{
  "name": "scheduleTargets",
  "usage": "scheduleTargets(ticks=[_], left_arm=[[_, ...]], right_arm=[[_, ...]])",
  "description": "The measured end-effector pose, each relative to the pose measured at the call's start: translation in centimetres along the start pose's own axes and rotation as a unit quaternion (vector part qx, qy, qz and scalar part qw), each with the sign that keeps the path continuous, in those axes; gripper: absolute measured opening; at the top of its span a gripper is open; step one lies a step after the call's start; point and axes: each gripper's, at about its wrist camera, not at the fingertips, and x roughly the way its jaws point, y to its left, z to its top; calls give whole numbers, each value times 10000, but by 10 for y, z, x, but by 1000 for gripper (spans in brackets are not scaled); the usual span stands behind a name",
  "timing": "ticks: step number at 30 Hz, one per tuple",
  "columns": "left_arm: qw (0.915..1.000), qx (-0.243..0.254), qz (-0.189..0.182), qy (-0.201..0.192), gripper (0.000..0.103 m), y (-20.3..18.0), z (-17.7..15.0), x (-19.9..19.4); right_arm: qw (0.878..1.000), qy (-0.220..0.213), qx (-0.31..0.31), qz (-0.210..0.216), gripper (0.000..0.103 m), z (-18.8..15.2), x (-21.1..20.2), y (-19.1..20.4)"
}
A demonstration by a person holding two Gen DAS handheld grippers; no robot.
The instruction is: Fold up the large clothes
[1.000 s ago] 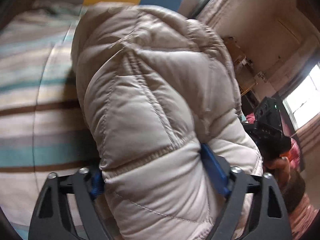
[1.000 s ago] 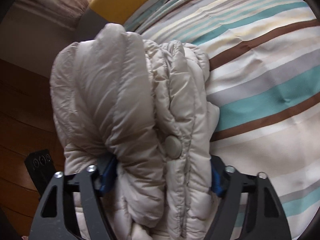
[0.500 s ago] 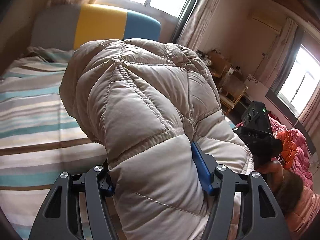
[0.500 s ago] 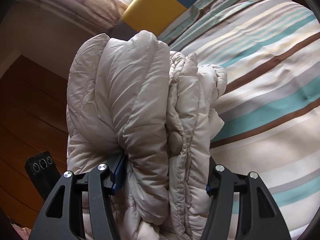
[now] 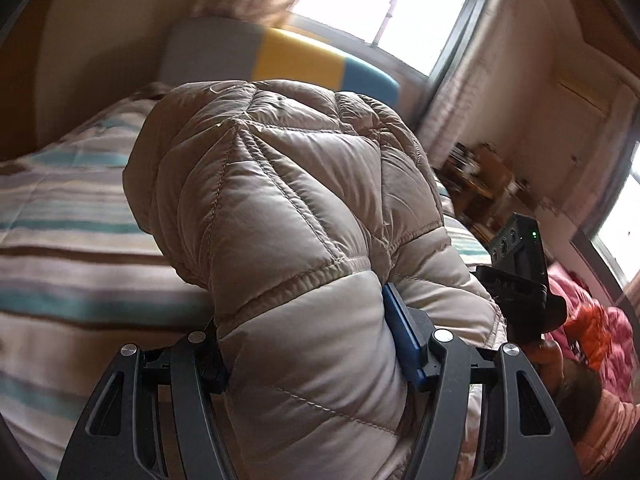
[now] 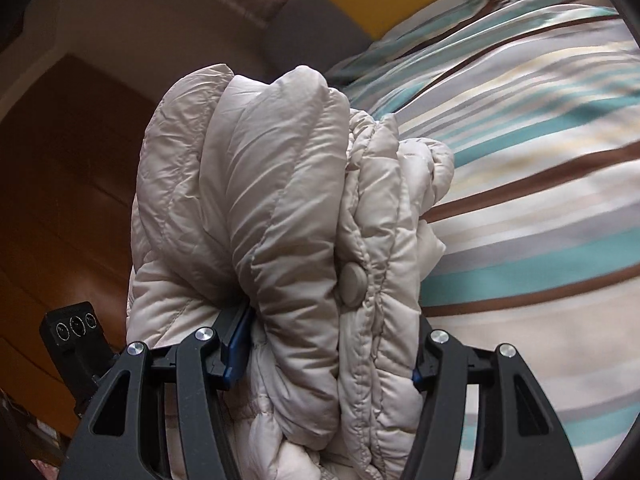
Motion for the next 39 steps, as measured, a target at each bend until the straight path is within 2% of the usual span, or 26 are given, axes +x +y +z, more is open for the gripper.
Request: scheduleTargets(ticks=[4, 7, 11, 15, 23, 29, 33, 39], left_arm=[[9992, -397, 108, -9, 63, 50, -10, -15], [9967, -763, 232, 118, 71, 70, -21, -14], [9949, -875, 486, 82, 88, 67, -33, -10], [9939, -795, 758, 26, 95, 57, -35, -16], [9903, -866, 1080, 92, 98, 51, -32, -19], [9860, -1129, 1216, 153, 98, 54, -37, -21], [9860, -986, 1338, 164, 98, 47, -35, -28], [9849, -845, 1505, 132, 98, 39, -35, -38]], right_arm=[[9993, 75, -283, -251, 59, -4, 28, 18], [9968, 64, -494, -623, 66, -8, 32, 15], [9954, -89, -324, -893, 78, -15, 31, 6], [9949, -323, -162, -939, 81, -18, 26, -1], [9905, -432, -397, -1245, 82, -23, 19, 19], [9837, -371, -509, -1684, 83, -29, 10, 48], [9741, -376, -790, -2083, 84, -29, 10, 63], [9617, -464, -1307, -2363, 84, -36, -1, 84]])
